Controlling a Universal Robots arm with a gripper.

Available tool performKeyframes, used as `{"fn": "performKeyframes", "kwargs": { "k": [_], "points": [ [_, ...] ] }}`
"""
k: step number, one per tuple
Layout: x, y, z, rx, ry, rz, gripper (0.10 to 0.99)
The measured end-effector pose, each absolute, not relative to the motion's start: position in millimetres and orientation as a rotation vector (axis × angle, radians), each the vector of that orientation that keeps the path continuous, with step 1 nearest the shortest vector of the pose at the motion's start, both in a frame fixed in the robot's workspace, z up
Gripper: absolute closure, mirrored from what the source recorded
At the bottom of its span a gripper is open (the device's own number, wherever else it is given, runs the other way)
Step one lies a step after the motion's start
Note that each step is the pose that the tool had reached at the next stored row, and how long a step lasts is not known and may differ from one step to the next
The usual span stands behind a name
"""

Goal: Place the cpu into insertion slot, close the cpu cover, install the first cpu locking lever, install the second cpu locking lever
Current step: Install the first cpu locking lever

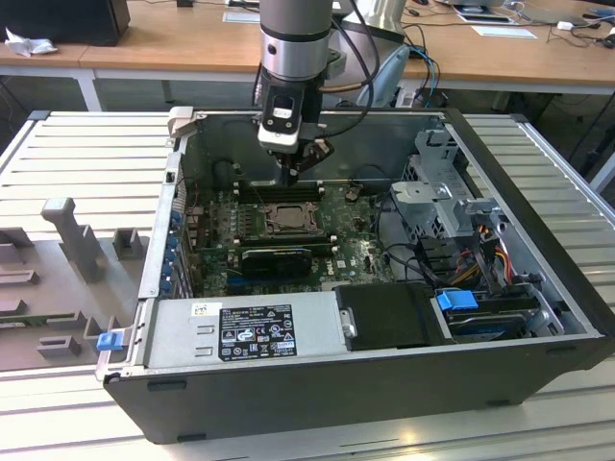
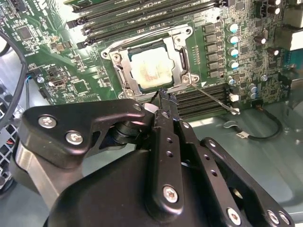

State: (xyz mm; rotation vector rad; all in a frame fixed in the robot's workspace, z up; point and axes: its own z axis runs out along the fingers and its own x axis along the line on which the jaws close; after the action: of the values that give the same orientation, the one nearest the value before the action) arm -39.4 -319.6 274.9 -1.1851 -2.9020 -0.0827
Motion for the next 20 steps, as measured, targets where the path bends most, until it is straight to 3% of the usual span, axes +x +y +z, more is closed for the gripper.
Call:
{"fn": "performKeyframes", "kwargs": {
  "k": [20],
  "points": [
    [-39.4, -319.6, 274.8, -0.980, -2.974, -0.082, 0.980]
  ]
}}
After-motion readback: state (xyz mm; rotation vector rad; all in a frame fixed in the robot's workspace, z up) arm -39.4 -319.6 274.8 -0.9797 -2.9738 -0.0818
